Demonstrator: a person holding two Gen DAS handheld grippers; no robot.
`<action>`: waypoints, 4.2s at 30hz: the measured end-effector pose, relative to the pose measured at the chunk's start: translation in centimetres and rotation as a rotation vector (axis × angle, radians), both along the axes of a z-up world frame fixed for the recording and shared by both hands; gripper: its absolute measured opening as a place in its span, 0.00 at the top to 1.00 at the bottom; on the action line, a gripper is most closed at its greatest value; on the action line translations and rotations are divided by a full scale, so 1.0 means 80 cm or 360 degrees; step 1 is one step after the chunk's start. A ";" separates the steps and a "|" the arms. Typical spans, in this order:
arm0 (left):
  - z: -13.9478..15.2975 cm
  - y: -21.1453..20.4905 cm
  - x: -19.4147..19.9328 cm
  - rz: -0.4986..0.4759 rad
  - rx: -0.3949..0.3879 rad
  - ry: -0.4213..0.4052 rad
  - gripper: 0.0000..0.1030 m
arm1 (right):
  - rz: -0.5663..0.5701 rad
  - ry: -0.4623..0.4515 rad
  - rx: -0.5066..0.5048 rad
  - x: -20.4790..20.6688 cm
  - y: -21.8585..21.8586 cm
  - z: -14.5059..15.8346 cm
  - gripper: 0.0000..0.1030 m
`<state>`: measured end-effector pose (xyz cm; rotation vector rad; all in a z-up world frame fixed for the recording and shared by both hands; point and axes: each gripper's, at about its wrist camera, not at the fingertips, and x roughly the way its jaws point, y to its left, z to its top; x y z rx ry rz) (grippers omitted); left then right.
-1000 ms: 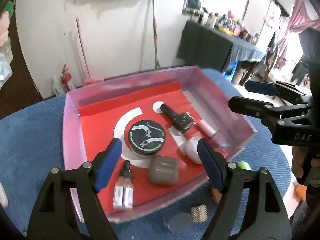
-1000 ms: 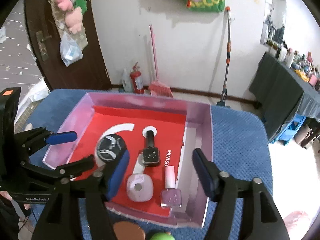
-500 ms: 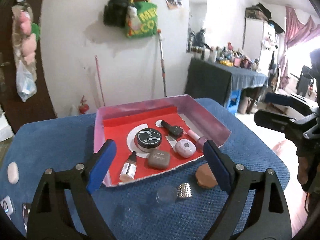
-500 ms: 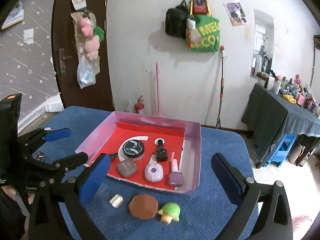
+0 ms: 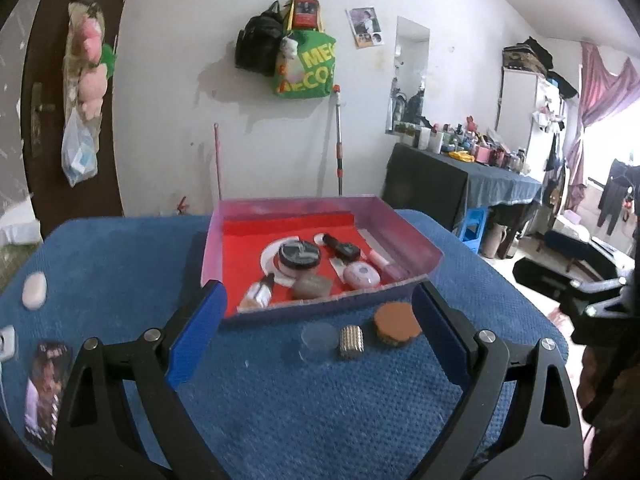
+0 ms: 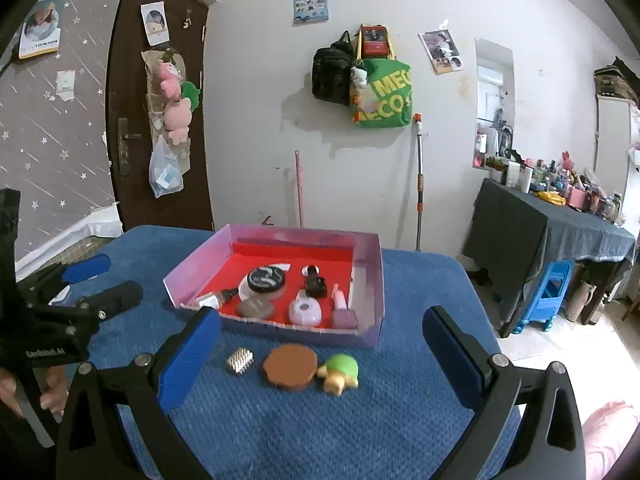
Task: Organize rigid objects
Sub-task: 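Open both tools and withdraw them from the pink box, then grasp the clear plastic cup with the left tool while the right tool grasps the green turtle, then carry the cup into the box with the left tool while the right tool carries the turtle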
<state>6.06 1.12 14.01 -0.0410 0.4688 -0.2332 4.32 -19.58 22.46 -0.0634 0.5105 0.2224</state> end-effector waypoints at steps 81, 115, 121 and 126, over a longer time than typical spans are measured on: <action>-0.128 -0.008 0.133 -0.0140 -0.0037 0.0779 0.62 | 0.0136 0.0723 0.0141 0.149 -0.030 -0.166 0.52; -0.033 0.033 0.229 -0.0099 0.0028 0.0657 0.62 | 0.0159 0.0546 0.0107 0.261 -0.004 -0.039 0.52; -0.044 0.038 0.272 -0.0093 0.0079 0.0785 0.62 | 0.0109 0.0677 0.0067 0.324 0.011 -0.045 0.52; -0.059 0.033 0.299 -0.0064 0.0127 0.0883 0.62 | 0.0038 0.0824 0.0027 0.362 0.025 -0.070 0.52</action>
